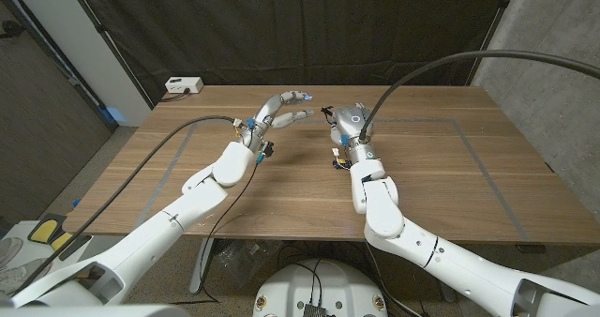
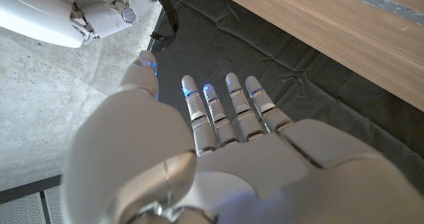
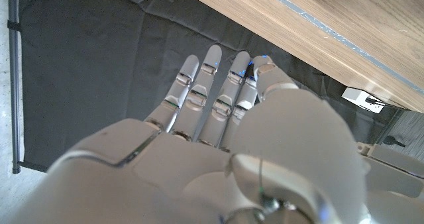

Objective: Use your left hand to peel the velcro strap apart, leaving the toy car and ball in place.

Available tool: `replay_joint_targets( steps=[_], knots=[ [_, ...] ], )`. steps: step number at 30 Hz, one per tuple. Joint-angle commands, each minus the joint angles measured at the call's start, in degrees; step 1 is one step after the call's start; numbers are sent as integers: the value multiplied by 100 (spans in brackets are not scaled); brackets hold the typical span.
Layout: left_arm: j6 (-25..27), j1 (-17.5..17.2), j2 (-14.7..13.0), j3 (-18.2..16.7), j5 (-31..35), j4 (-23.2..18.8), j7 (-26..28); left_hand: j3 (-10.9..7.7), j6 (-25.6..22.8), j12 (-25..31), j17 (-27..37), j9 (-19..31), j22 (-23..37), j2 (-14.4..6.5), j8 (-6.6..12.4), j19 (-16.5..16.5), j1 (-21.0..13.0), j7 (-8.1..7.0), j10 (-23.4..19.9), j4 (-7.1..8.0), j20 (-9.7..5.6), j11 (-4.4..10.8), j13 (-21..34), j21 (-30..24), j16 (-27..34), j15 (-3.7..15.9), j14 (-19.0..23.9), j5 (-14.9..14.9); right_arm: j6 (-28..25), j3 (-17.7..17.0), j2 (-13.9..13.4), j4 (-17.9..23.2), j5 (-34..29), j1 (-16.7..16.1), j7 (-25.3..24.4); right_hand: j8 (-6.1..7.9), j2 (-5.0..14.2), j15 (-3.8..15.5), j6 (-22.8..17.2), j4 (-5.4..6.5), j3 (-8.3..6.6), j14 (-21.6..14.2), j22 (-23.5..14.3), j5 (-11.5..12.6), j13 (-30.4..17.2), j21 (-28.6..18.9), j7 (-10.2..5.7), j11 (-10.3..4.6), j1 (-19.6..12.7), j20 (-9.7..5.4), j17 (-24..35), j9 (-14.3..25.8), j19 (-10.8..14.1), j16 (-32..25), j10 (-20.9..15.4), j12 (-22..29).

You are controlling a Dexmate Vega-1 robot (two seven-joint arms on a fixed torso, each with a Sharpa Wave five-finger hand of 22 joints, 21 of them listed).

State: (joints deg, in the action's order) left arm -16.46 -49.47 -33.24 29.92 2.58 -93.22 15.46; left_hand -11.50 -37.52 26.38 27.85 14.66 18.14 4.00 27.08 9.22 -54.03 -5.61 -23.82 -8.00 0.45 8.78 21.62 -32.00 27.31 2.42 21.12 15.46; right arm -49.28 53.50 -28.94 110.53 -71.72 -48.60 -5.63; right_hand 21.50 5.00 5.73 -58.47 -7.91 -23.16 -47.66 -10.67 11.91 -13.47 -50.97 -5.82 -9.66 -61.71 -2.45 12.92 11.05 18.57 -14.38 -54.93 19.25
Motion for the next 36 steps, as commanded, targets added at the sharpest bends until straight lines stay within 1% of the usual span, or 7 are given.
replay_joint_targets(
  steps=[1, 11, 16, 22, 29, 31, 36],
  knots=[
    [47, -172, 301, -10, 157, -29, 545, 106, -243, 225, 231, 112, 68, -4, 191, 85, -122, 50, -198, 3, 12, 14, 184, -115, 210, 483, 127, -8, 116, -89, 63, 59, -261, -103, 126, 25, 31, 776, -444, -20, -21, -69, -13, 39, -12, -31, 55, -4, -22, -266, 17, 24, -32, 39, -55, 23],
    [112, -282, 452, -24, 279, -90, 889, 263, -595, 571, 622, 280, 177, -26, 490, 149, -282, 81, -416, 19, 27, 50, 479, -287, 569, 557, 248, -12, 243, -90, 83, 73, -684, -176, 200, 15, 26, 784, -452, -28, -24, -67, -12, 38, -17, -35, 43, -24, -26, -274, 20, 23, -55, 54, -63, 18],
    [157, -297, 458, -16, 333, -142, 938, 302, -619, 651, 732, 329, 209, -38, 548, 169, -335, 73, -432, 21, 28, 73, 560, -341, 663, 561, 254, -11, 342, -156, 101, 110, -748, -246, 159, 10, 25, 785, -458, -34, -26, -71, -12, 38, -20, -37, 30, -29, -31, -275, 24, 23, -70, 60, -62, 12],
    [205, -303, 469, -2, 392, -177, 987, 325, -658, 739, 849, 376, 243, -79, 611, 194, -416, 95, -460, 19, 64, 82, 644, -404, 770, 578, 278, -9, 387, -130, 124, 76, -1155, -281, 253, 4, 25, 791, -468, -40, -27, -70, -12, 36, -27, -39, 27, -43, -36, -274, 29, 22, -93, 69, -71, 10],
    [289, -334, 457, 27, 532, -231, 1078, 313, -685, 878, 1005, 452, 263, -151, 698, 262, -666, 28, -528, -36, 27, 125, 763, -493, 922, 632, 335, -1, 539, -236, 149, 99, -1216, -365, 200, 1, 25, 790, -477, -41, -26, -70, -12, 34, -33, -41, 25, -63, -36, -273, 33, 22, -107, 75, -70, 6],
    [286, -326, 425, 47, 608, -243, 1084, 341, -563, 889, 1057, 473, 266, -145, 672, 249, -677, 18, -469, -24, 42, 87, 799, -506, 951, 610, 295, -14, 568, -265, 169, 89, -1220, -380, 190, -2, 22, 790, -475, -43, -25, -69, -12, 33, -34, -42, 21, -64, -36, -272, 34, 22, -112, 78, -69, 4],
    [291, -314, 288, 107, 872, -352, 1059, 561, -20, 878, 1093, 557, 270, 39, 550, 56, -549, 12, -60, 59, 96, 3, 951, -509, 873, 557, 31, -46, 636, -346, 213, 57, -1139, -404, 138, -4, 18, 792, -482, -45, -23, -66, -12, 32, -33, -42, 26, -66, -37, -271, 36, 22, -124, 83, -67, -2]
  ],
)
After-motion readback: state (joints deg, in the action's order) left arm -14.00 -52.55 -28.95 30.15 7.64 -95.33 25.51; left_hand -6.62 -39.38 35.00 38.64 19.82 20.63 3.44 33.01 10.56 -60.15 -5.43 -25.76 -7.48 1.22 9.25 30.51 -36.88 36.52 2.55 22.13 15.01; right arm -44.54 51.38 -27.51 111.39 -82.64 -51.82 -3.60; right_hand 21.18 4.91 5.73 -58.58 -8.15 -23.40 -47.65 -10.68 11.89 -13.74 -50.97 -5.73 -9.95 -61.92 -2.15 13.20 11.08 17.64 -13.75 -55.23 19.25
